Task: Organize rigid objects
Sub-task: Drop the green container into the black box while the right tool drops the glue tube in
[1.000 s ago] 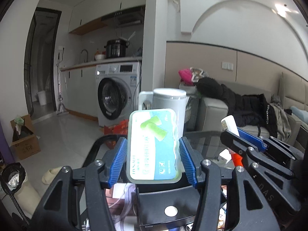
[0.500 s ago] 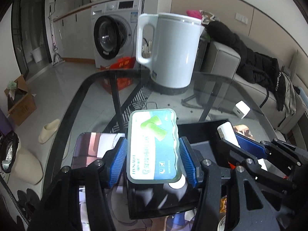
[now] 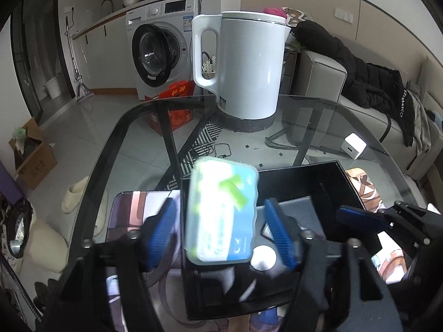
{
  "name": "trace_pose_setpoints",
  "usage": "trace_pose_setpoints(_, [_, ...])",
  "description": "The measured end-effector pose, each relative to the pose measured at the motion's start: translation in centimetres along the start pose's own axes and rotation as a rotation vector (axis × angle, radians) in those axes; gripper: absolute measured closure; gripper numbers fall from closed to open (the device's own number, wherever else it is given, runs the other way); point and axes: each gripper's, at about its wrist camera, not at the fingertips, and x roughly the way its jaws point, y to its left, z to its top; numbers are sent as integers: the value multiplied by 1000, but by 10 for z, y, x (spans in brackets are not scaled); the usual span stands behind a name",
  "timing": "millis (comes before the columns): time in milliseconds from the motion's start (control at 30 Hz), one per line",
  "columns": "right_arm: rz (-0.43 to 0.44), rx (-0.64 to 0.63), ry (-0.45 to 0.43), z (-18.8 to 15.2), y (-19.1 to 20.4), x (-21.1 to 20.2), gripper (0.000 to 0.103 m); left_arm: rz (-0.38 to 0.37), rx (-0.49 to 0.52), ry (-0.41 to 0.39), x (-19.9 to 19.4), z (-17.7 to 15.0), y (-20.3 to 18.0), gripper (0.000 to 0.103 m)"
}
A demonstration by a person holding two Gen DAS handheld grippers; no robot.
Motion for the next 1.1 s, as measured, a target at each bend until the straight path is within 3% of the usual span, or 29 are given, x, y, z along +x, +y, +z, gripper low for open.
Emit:
trace_pose_setpoints(100, [-18,-38,-44,-5,10,-9,5,-2,-8,-36,-9,-1,3,21])
trace_pose_setpoints(233, [-4,-54,-72,-8,10,-22,3,11,-9,-91,-26,-1,7,10])
trace_pose_setpoints(533, [76,85,-177,-20,-23,-68,3,-23,-63,-193,-68,-6,23,5])
trace_pose_setpoints(700, [74,118,-269,-26,-35,-105,2,-70,-78,-238,-94,-8,28,5])
trace_pose_setpoints(800, [22,87,-298,-29,-30,-121,1,-99,-77,-258,-108,-10,29,5])
trace_pose_setpoints(1100, [-37,58,-306,-43,-34,-138,1,-92,-16,-200,-119,-17,16,4])
